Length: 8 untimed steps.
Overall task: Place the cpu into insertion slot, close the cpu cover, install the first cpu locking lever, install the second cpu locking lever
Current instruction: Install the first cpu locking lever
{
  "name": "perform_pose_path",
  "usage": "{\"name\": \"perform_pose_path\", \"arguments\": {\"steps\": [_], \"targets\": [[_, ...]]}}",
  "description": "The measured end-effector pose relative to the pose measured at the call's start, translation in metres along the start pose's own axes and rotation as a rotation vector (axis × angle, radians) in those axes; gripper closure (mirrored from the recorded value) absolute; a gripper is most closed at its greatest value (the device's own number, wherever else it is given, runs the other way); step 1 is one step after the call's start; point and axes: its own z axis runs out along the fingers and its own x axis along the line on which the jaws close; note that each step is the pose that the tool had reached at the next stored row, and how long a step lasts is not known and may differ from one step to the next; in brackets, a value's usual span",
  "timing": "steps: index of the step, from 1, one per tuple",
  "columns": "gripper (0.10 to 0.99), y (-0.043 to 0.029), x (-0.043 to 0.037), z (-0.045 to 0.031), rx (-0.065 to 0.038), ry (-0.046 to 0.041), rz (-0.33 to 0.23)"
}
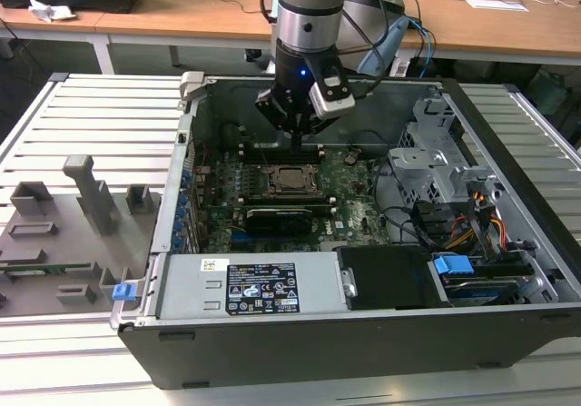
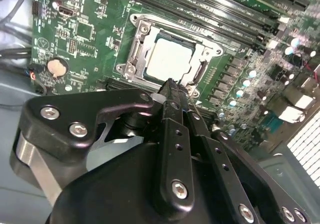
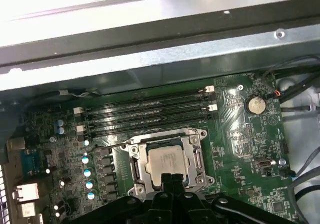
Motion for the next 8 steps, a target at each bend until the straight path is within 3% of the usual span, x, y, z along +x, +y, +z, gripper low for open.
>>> {"name": "perform_pose_path", "arguments": {"steps": [8], "targets": [[0.98,0.0,0.0,0.0002,0.0,0.0043,-0.157]]}}
